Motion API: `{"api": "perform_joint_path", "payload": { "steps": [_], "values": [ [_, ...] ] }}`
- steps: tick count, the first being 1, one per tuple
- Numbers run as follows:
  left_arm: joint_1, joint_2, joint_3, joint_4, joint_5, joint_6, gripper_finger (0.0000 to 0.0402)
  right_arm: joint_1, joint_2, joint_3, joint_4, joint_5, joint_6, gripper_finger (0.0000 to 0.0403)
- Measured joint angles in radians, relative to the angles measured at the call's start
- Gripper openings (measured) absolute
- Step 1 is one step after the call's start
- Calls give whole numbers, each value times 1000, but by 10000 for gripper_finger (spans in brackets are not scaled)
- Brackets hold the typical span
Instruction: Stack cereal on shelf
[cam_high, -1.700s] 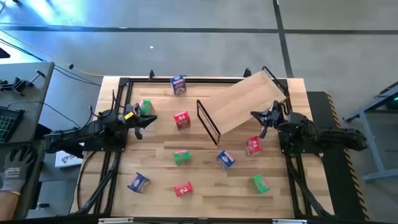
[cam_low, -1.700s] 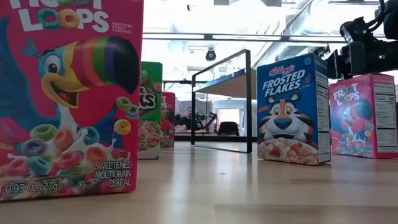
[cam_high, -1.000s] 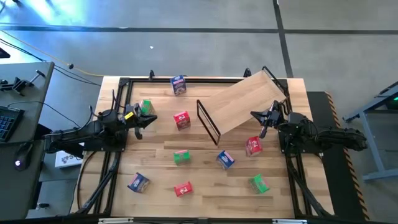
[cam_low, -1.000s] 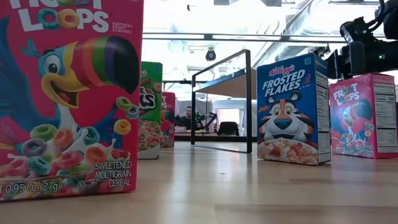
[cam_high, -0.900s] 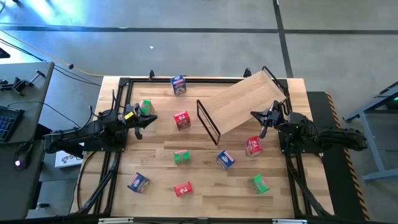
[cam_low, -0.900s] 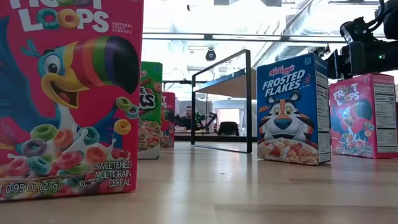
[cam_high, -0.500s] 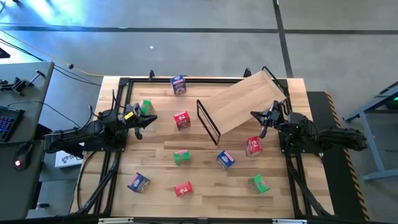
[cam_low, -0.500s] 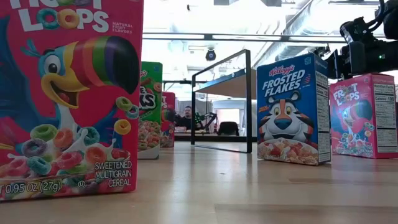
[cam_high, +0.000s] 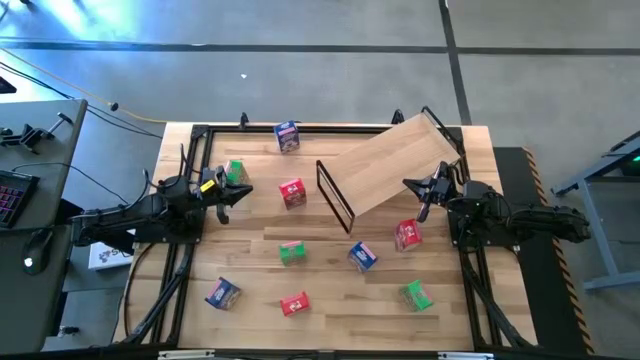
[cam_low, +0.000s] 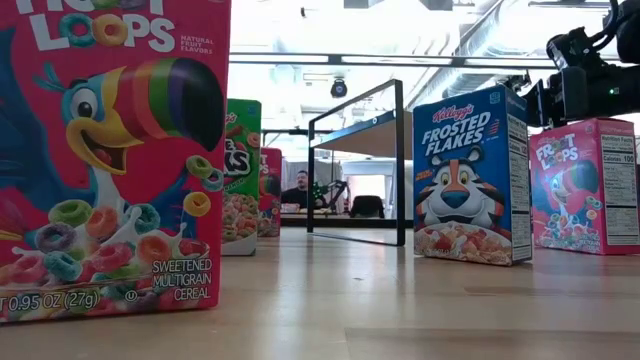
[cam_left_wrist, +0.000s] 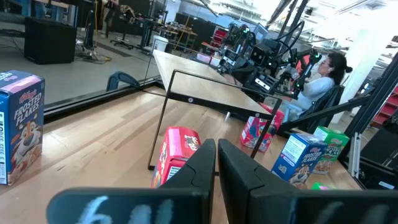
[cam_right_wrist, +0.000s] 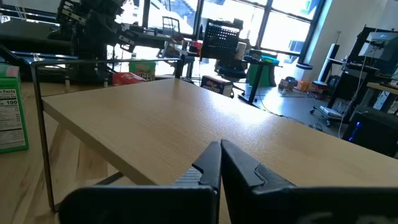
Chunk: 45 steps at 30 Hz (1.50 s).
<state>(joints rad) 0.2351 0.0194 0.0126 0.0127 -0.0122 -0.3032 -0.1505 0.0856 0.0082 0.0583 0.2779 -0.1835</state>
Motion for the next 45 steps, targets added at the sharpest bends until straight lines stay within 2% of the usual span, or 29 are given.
{"api": "perform_joint_path", "payload": {
  "steps": [19,23,27,32,38,41,45],
  "values": [
    [0,0,0,16,-24,0,12,0,0,0,24,0,-34,0],
    [0,0,0,17,-25,0,12,0,0,0,28,0,23,0],
    [0,0,0,53,-28,42,12,0,0,0,81,0,129,0],
    [0,0,-1,89,-37,86,12,0,0,0,171,1,130,0],
    [0,0,-1,90,-41,88,12,-1,7,10,327,-48,237,0],
    [0,0,-1,87,-35,140,12,7,44,47,346,-95,226,0],
    [0,0,-1,79,-26,167,12,61,154,121,349,-99,186,0]
  ]
}}
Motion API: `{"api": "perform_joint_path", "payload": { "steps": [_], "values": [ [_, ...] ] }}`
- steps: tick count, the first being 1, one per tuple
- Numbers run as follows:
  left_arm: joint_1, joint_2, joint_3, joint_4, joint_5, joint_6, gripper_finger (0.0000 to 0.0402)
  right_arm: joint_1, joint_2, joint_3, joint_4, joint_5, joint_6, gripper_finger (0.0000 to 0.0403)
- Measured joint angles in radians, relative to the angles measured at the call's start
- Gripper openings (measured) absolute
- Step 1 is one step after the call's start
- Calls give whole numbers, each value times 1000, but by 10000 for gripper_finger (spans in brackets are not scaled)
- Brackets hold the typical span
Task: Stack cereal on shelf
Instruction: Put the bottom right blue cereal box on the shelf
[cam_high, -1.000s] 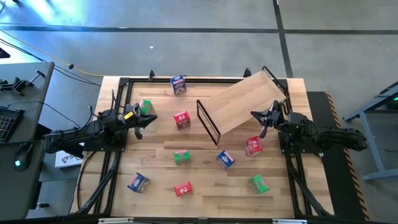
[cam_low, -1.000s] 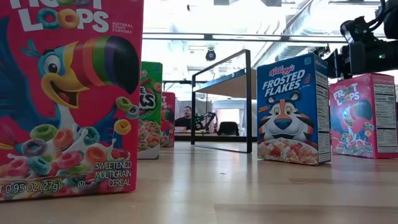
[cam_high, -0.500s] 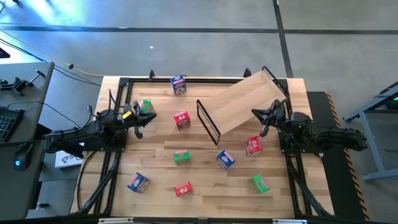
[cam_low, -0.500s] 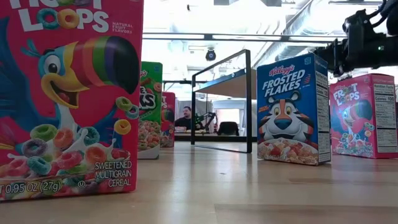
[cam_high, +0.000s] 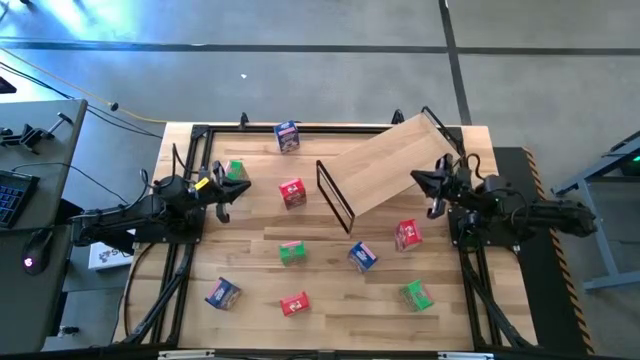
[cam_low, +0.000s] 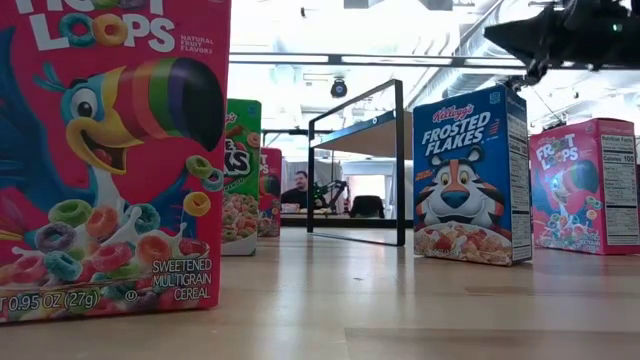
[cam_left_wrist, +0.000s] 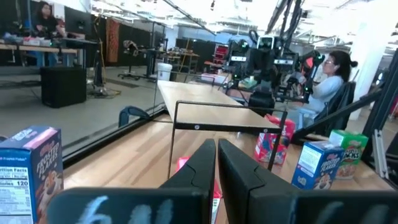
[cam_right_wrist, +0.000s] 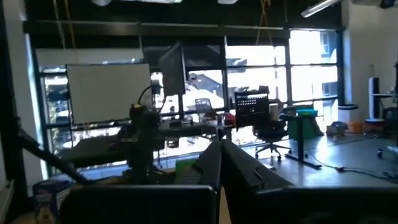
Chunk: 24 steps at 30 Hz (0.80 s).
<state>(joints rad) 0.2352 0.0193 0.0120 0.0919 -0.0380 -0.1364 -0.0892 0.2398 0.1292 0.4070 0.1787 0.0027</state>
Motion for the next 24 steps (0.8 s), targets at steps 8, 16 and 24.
{"api": "perform_joint_path", "payload": {
  "steps": [8,16,24],
  "values": [
    [0,0,0,-25,-7,27,12,200,397,242,-233,159,115,0],
    [0,0,0,-27,-8,63,12,386,735,560,-651,284,514,24],
    [0,0,0,-56,-8,79,12,461,1013,940,-1091,166,878,157]
  ]
}}
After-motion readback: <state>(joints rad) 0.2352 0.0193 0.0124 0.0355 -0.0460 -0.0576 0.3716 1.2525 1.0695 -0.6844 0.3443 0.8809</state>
